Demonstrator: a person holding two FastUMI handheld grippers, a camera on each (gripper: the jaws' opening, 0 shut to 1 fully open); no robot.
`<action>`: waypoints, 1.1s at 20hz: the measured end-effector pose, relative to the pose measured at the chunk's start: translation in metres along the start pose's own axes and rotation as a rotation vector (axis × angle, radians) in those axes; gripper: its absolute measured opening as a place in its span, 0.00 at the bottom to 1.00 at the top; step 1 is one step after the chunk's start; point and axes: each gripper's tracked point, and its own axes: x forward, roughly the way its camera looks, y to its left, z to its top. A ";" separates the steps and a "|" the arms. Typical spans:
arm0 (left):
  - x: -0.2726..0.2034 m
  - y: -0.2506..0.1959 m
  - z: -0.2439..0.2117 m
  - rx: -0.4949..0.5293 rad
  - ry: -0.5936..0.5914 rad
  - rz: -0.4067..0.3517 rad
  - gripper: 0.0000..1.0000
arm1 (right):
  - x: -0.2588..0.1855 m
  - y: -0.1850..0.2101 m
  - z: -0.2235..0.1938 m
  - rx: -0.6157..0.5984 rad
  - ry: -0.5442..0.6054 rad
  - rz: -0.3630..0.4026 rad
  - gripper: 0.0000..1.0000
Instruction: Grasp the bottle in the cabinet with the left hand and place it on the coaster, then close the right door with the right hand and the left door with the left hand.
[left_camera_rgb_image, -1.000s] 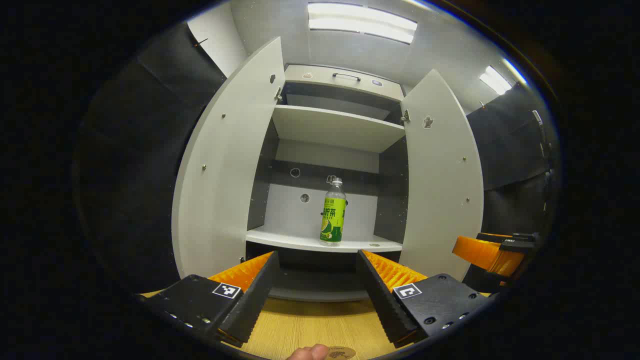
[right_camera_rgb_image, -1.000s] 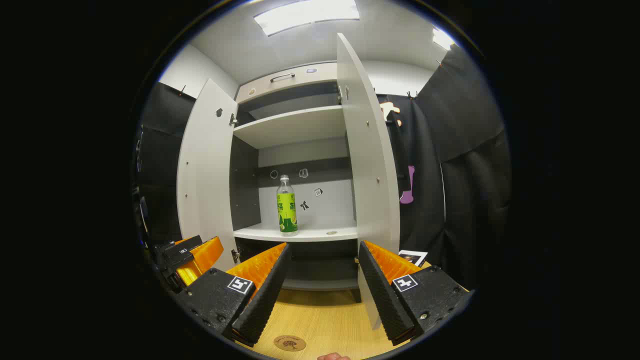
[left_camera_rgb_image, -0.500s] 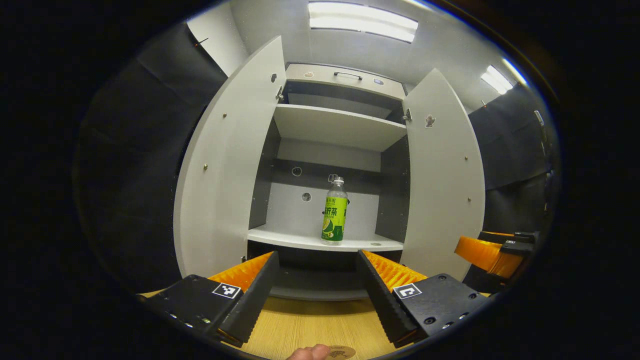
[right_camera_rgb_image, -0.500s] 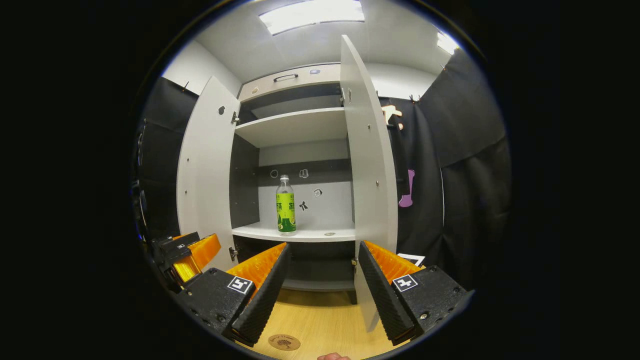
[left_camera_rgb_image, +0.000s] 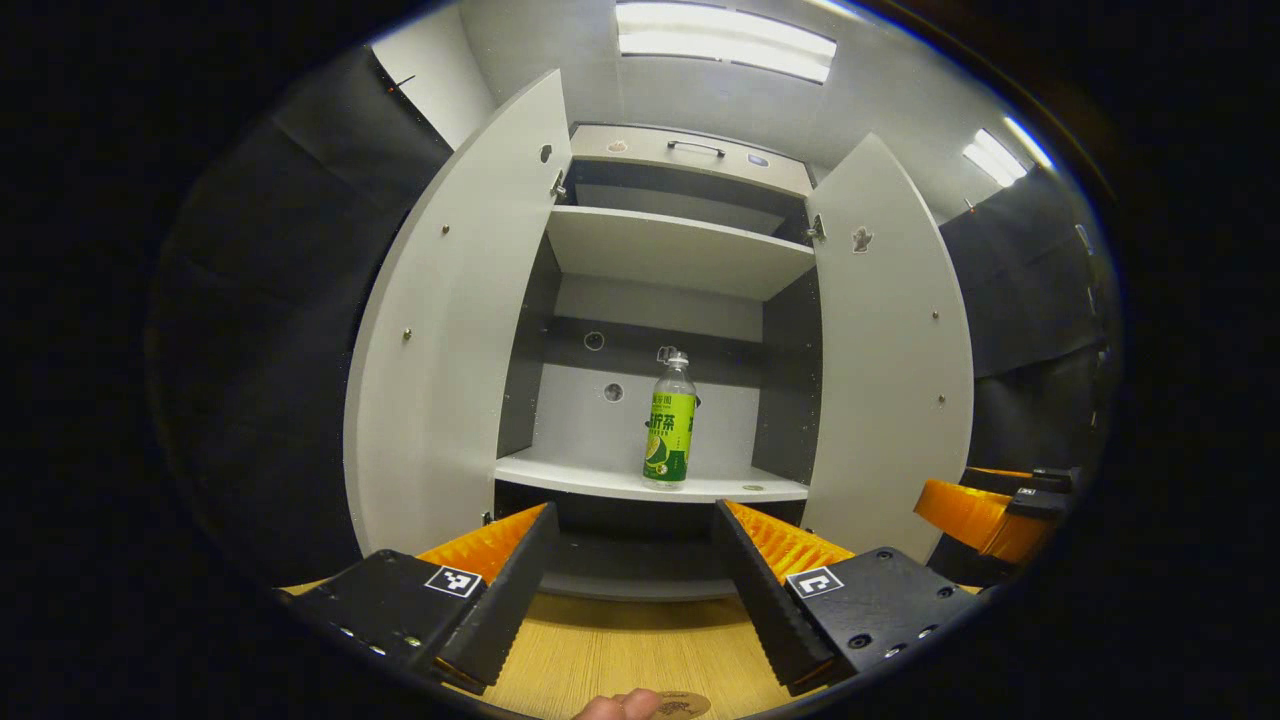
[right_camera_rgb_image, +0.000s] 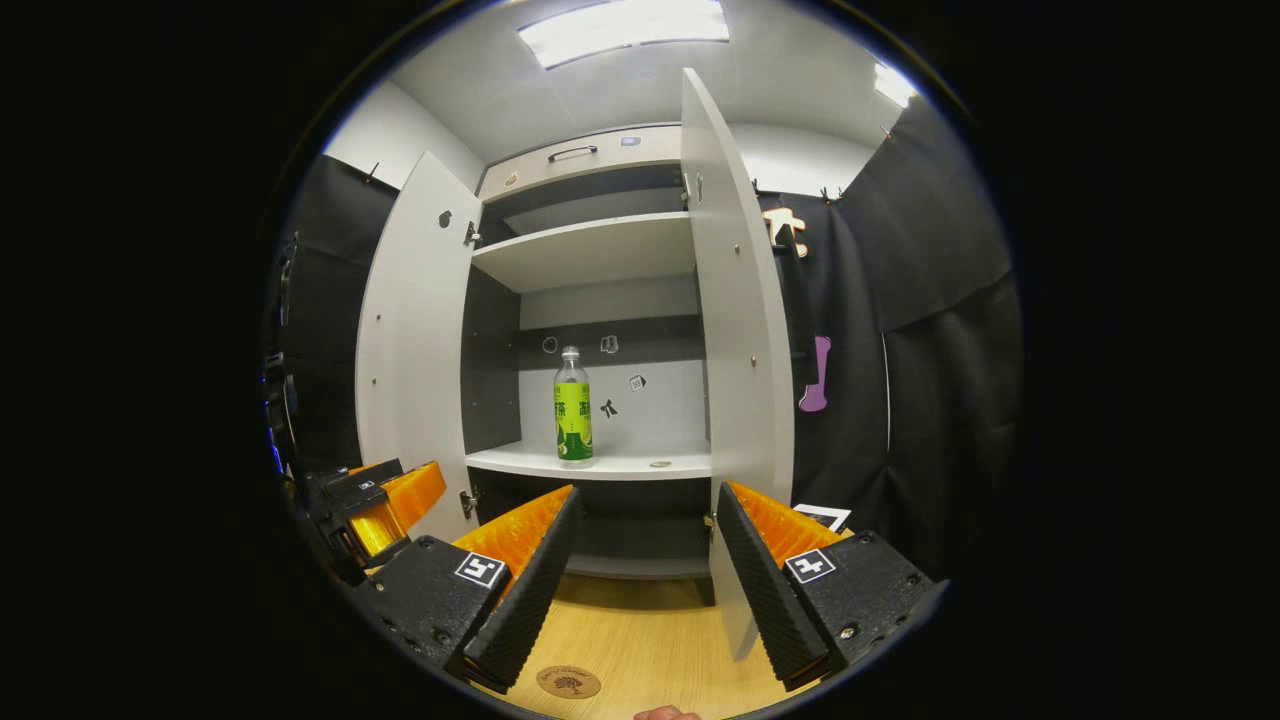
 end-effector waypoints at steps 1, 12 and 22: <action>0.003 0.001 0.002 -0.010 0.000 -0.002 0.95 | -0.001 0.000 0.000 -0.002 -0.001 -0.003 0.84; 0.018 -0.002 0.010 -0.008 -0.007 -0.023 0.95 | -0.001 0.000 -0.002 -0.005 0.010 0.004 0.84; 0.088 -0.029 0.028 -0.036 -0.068 -0.124 0.94 | -0.001 -0.001 0.001 -0.032 0.011 0.014 0.84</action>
